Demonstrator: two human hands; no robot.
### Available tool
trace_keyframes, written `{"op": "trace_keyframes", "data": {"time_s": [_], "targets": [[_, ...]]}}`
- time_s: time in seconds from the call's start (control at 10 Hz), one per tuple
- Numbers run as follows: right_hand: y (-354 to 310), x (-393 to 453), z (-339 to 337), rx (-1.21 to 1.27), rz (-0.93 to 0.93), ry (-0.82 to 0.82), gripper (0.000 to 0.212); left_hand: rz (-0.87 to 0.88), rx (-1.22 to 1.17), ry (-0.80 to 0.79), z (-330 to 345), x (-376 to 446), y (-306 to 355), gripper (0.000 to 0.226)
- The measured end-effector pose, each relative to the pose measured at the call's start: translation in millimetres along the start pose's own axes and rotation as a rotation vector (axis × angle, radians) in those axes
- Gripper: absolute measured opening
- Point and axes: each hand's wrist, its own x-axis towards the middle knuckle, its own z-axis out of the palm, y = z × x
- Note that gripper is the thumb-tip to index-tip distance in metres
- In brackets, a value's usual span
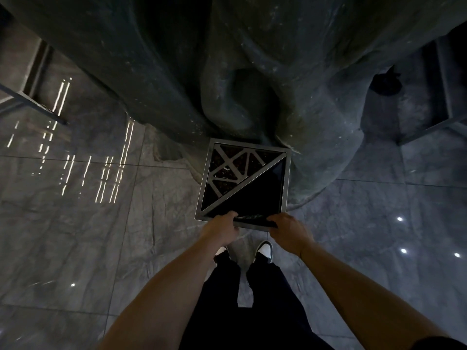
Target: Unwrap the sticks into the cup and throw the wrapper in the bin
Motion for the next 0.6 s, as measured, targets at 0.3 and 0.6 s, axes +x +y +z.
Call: {"op": "trace_keyframes", "data": {"time_s": [0.3,0.6], "targets": [[-4,-26,-2,-0.013,-0.020,0.051,0.038,0.052,-0.173,0.009,0,-25,-13,0.057],[-24,-50,-24,-0.080,-0.080,-0.001,0.038,0.141,-0.322,0.100,-16,-69,-54,0.053]]}}
